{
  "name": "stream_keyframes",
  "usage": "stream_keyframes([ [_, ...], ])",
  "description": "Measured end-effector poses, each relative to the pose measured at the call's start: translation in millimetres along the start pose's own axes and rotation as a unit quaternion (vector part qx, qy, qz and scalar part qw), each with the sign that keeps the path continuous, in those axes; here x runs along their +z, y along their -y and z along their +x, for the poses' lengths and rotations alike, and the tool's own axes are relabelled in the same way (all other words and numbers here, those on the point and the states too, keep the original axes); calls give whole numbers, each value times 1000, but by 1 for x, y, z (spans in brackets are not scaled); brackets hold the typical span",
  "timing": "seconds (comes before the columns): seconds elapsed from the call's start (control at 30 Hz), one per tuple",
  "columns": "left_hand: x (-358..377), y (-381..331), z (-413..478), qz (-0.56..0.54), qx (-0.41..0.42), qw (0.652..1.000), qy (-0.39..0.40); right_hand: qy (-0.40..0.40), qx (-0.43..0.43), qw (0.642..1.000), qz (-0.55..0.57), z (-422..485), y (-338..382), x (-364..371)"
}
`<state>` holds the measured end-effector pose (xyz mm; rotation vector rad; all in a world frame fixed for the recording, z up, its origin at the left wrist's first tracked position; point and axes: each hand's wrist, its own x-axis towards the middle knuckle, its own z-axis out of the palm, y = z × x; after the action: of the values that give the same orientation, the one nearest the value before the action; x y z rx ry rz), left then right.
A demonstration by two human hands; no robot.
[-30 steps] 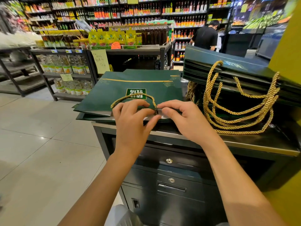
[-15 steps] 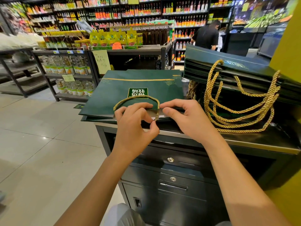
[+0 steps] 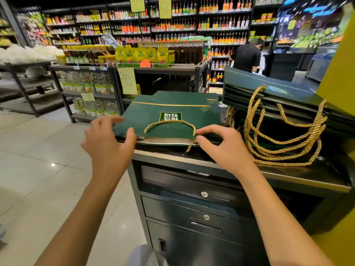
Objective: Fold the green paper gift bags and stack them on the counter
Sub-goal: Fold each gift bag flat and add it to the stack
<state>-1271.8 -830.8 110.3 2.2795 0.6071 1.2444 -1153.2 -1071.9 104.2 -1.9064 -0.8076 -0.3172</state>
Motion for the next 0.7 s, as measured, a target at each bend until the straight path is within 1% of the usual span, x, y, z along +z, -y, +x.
stream_keyframes([
  [0.03,-5,4,4,-29,-58,998,16,-6,-9,1000,-9,-1,1,1],
  [0.07,-7,7,8,-83,-116,989,35,-11,-19,1000,-17,-2,2,3],
  [0.1,-10,8,10,-146,-177,972,57,-16,-26,999,-24,-4,3,5],
  [0.13,-12,9,13,-221,-241,942,80,-18,-30,999,-34,-5,4,7],
  [0.17,-13,10,15,-307,-304,896,103,-19,-33,998,-51,-7,6,8],
  [0.2,-14,11,15,-390,-352,841,128,-18,-36,996,-74,-8,8,10],
  [0.23,-15,10,14,-443,-372,803,144,-15,-40,994,-101,-9,10,11],
  [0.27,-16,10,13,-458,-370,793,152,-10,-43,991,-127,-9,12,13],
  [0.33,-18,7,13,-464,-346,801,154,3,-47,981,-187,-9,17,16],
  [0.43,-22,0,16,-476,-313,806,159,26,-62,953,-295,-3,27,24],
  [0.53,-28,-5,19,-490,-289,807,157,41,-90,939,-328,7,43,36],
  [0.7,-36,-20,19,-537,-233,794,164,51,-126,926,-352,22,58,50],
])
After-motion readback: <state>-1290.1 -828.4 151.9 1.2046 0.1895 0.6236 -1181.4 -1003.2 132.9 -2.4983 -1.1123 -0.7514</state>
